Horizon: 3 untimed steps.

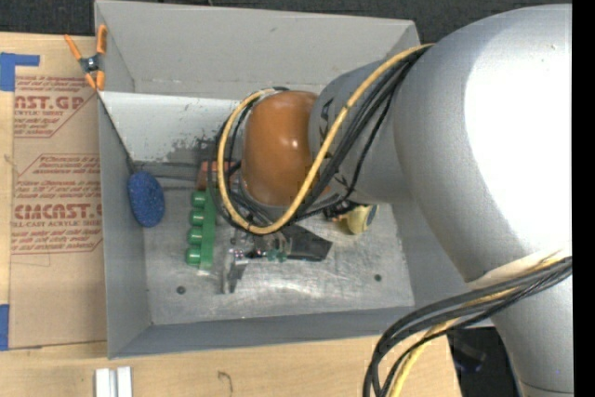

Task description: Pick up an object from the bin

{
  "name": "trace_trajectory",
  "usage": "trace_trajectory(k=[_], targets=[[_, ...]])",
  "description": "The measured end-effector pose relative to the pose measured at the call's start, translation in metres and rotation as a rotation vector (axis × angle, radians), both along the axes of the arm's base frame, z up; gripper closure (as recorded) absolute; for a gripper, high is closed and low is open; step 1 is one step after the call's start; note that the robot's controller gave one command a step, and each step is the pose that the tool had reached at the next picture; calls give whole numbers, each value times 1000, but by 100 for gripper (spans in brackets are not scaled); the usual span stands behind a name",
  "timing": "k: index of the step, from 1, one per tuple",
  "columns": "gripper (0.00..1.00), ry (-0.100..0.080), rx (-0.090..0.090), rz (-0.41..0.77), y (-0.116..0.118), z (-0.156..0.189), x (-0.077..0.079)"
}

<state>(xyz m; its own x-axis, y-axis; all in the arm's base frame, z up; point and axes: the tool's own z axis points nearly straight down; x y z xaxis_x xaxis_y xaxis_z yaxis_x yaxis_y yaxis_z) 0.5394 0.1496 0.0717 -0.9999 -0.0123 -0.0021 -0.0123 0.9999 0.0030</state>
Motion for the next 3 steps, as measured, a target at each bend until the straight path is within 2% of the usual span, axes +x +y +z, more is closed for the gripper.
trace_trajectory(k=[1,2,3], targets=[[0,1,-4,51,19,9,4],[0,-1,-2,3,47,3,13],[0,9,-14,34,67,8,25]])
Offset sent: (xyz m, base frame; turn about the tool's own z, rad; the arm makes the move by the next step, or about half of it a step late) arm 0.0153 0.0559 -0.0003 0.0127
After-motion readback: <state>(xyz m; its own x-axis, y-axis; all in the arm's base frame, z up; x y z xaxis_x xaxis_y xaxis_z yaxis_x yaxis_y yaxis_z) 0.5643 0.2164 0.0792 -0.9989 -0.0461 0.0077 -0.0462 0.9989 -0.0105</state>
